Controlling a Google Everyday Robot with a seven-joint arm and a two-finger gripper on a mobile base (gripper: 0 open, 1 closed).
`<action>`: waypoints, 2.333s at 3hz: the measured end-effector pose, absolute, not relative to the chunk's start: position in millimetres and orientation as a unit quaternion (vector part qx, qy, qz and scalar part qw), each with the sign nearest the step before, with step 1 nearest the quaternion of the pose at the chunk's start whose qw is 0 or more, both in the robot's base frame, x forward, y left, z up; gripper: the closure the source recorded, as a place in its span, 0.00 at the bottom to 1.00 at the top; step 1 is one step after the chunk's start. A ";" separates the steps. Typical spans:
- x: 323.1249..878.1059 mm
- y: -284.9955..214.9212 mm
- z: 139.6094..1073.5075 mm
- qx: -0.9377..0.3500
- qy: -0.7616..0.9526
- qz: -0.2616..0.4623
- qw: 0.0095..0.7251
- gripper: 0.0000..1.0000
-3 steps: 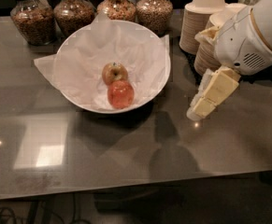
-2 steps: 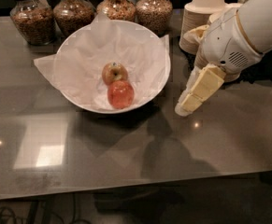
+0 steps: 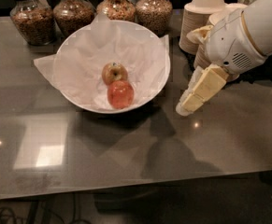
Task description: Pick apple from white bowl
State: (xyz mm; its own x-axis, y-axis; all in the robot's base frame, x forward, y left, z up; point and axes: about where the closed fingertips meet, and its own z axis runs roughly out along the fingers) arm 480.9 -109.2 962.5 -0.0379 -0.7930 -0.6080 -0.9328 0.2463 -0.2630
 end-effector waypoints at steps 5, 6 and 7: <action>517.7 -32.6 952.0 -0.625 0.669 0.161 0.368 0.27; 525.6 -20.6 943.5 -0.632 0.662 0.170 0.366 0.37; 532.4 -13.5 936.2 -0.635 0.658 0.177 0.364 0.40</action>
Offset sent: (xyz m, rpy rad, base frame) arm 0.0296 0.0579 -0.0035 0.1307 -0.0075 0.0858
